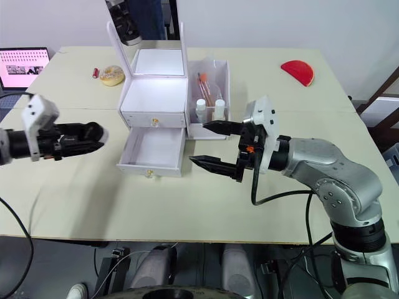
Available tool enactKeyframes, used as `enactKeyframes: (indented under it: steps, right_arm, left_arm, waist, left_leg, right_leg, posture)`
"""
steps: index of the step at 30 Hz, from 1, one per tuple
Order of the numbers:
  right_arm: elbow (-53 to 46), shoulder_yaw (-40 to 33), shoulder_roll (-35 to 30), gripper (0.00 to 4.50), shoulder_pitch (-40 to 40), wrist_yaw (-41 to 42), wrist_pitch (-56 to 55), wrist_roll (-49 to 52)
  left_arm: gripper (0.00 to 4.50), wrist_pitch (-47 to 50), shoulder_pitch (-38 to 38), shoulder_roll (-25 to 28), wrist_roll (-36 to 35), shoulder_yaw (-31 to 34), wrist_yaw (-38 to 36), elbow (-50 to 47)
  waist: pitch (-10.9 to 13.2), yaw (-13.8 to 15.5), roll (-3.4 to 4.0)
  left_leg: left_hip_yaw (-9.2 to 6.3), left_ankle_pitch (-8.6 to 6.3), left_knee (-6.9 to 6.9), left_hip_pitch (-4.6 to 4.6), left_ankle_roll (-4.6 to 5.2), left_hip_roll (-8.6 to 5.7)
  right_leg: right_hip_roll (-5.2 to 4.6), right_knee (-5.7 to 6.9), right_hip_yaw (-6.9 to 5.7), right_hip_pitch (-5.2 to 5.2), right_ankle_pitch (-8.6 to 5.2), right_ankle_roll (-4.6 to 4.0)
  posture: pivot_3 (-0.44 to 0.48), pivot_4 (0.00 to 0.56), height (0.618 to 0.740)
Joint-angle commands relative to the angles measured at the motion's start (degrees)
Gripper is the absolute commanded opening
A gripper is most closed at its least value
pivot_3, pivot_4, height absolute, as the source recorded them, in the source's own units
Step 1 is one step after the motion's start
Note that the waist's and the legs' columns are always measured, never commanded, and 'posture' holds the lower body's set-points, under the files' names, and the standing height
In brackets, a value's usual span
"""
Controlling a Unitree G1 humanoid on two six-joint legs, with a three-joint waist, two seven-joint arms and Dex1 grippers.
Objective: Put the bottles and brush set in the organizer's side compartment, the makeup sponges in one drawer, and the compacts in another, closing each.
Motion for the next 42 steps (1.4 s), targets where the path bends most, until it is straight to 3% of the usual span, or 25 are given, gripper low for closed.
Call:
enactKeyframes:
  steps: [1,13,31,32,34,42]
  right_arm:
    - [-1.83,-1.11,0.10,4.50,-0.48,-0.84,-0.91,0.00]
    - [-5.21,-3.07,-0.38,4.50,2.27,-4.90,0.07,1.51]
    - [-5.63,-2.76,0.10,4.50,3.02,-6.62,-0.44,1.31]
    - [-5.58,-2.74,0.10,4.50,3.02,-6.59,-0.49,1.25]
    - [-5.52,-2.64,0.15,4.50,3.03,-6.58,-0.61,1.09]
    - [-5.34,-2.58,0.32,4.50,3.02,-6.41,-0.76,0.81]
  left_arm:
    - [2.65,0.18,-2.81,-1.04,-0.50,-3.52,-2.26,-1.78]
    - [2.65,-6.68,-9.39,-5.65,7.41,-13.36,-5.64,8.08]
    - [2.65,-6.93,-10.00,-5.83,10.52,-14.59,-7.49,9.03]
    - [3.68,-6.77,-10.10,-5.90,10.53,-14.53,-7.41,9.00]
    - [4.48,-6.54,-10.31,-6.14,10.65,-14.34,-7.07,9.11]
    - [4.48,-5.29,-11.72,-6.84,10.32,-13.57,-6.41,9.50]
  waist:
    - [0.00,-0.11,0.00]
    - [0.00,0.09,0.00]
    - [0.00,-0.03,0.00]
    - [0.00,-0.01,0.00]
    - [-0.01,0.03,0.00]
    - [-0.01,0.04,0.00]
  left_leg:
    - [0.00,0.00,0.01,0.00,0.00,0.00]
    - [-0.05,0.00,0.02,-0.02,0.00,0.13]
    - [-0.05,0.00,0.01,0.02,0.01,0.21]
    - [-0.05,0.00,0.01,0.02,0.01,0.21]
    - [-0.05,0.00,0.02,0.02,0.01,0.21]
    - [-0.05,0.01,0.10,0.04,0.02,0.22]
  right_leg:
    - [0.00,0.00,0.01,0.00,0.00,0.00]
    - [0.20,-0.01,0.03,0.00,0.03,-0.06]
    - [0.27,0.02,0.04,0.00,0.04,-0.08]
    - [0.27,0.02,0.04,0.00,0.04,-0.08]
    - [0.27,0.03,0.04,0.00,0.04,-0.08]
    - [0.28,0.09,0.05,0.01,0.07,-0.14]
  posture:
    - [0.000,0.150,0.739]
    - [0.000,0.150,0.739]
    - [0.000,0.150,0.739]
    - [0.000,0.150,0.739]
    - [0.000,0.150,0.739]
    - [0.000,0.150,0.739]
